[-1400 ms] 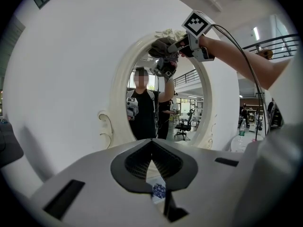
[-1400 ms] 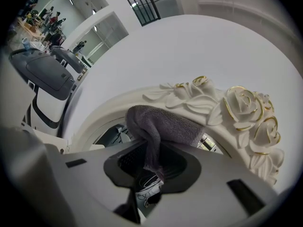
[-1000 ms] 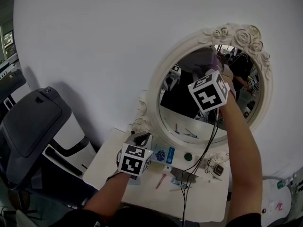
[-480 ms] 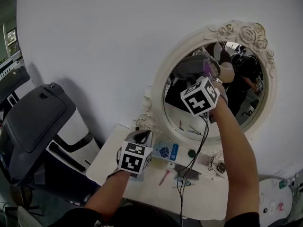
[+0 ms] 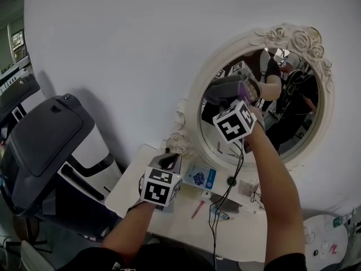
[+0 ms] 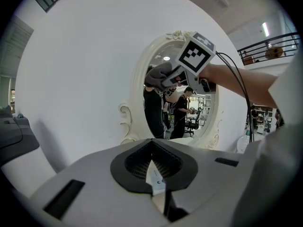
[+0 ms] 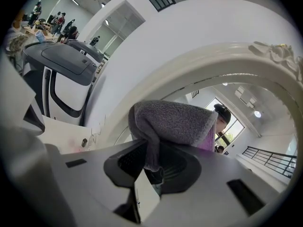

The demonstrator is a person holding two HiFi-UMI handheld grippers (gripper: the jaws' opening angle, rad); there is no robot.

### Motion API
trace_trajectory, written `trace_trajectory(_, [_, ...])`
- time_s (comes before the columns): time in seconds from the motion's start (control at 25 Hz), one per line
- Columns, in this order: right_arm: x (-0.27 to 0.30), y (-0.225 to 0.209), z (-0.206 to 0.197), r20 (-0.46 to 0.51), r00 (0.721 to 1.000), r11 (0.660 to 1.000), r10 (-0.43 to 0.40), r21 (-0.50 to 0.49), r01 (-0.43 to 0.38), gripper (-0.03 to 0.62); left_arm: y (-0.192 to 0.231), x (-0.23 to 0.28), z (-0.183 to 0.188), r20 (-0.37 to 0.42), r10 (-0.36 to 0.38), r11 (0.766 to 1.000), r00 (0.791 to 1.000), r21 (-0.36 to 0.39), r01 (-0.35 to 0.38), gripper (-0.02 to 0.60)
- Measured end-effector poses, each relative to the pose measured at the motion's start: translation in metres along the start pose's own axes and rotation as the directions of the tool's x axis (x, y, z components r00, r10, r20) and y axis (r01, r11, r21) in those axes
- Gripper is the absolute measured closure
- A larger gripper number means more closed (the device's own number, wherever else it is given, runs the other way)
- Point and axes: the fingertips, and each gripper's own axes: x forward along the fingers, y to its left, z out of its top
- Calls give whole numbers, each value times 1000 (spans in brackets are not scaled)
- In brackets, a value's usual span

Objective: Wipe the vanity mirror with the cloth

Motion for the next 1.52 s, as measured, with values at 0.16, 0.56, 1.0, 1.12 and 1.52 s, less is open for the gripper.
trace_trajectory(0.16, [8, 15, -9, -15, 999, 998, 42, 41, -41, 514, 1, -3, -3, -4, 5, 1000, 1000, 4, -5, 577])
trace_trajectory(0.56, [27, 51, -31, -37, 992, 986, 120, 125, -114, 516, 7, -12, -4, -9, 26, 1000, 1000, 8, -26, 577])
trace_trajectory(1.0, [46, 89, -58, -68, 975, 957, 212, 218, -192, 523, 7, -15, -10, -23, 32, 999, 999, 7, -32, 577])
trace_trajectory(1.12, [51, 98, -66, -79, 971, 952, 226, 227, -204, 525, 9, -16, -12, -27, 36, 999, 999, 4, -36, 577])
trace_trajectory(1.52, [67, 132, -98, -109, 955, 936, 277, 256, -243, 530, 14, -12, -22, -51, 44, 999, 998, 2, -44, 576])
